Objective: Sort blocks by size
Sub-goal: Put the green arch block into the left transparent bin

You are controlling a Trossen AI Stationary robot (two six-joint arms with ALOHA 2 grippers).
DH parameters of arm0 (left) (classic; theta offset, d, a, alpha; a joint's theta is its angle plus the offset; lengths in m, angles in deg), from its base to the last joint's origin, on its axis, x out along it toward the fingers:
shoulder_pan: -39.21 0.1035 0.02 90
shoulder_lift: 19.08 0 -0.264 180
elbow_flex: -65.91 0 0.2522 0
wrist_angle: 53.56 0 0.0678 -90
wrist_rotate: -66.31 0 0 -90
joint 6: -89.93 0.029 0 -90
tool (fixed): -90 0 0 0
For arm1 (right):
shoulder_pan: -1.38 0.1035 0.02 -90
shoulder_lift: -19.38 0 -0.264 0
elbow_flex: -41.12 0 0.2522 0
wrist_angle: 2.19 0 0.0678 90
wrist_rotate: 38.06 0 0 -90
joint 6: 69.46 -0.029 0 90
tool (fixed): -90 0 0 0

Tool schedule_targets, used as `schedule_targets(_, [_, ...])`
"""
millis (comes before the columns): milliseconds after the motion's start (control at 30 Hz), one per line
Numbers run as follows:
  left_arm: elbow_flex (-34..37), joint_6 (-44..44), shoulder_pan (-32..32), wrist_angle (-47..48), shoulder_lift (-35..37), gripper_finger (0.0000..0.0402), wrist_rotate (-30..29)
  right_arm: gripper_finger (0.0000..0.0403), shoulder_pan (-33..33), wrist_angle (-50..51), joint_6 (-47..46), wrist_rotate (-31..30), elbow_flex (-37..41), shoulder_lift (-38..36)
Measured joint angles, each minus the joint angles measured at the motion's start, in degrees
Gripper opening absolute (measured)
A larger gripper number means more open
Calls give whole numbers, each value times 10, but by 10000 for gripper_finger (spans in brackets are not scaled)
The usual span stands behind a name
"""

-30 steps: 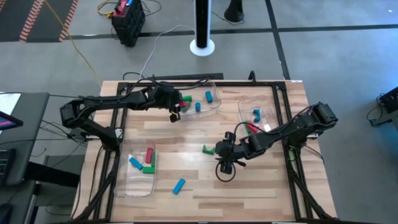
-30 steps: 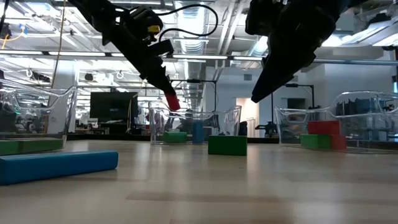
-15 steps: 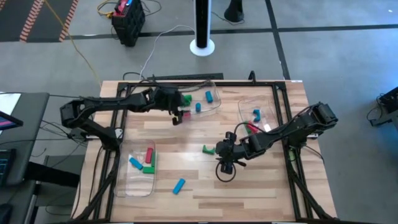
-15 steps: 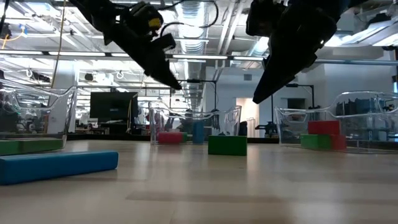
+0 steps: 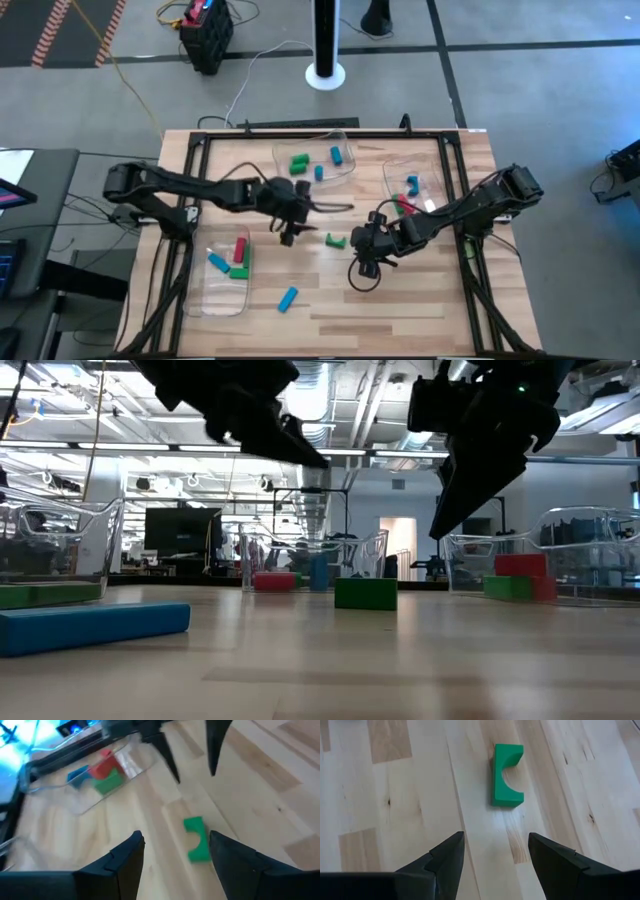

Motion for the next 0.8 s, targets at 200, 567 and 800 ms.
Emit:
schedule_targets(200, [0, -2, -18, -48, -89, 207, -1, 248, 0, 6, -14, 0, 0, 0])
schedule_targets(567, [0, -30, -23, -112, -164, 205, 43, 248, 15, 8, -24, 0, 0, 0])
schedule_targets(800, [0, -67, -14, -140, -203, 205, 83, 248, 14, 8, -28, -1, 0, 0])
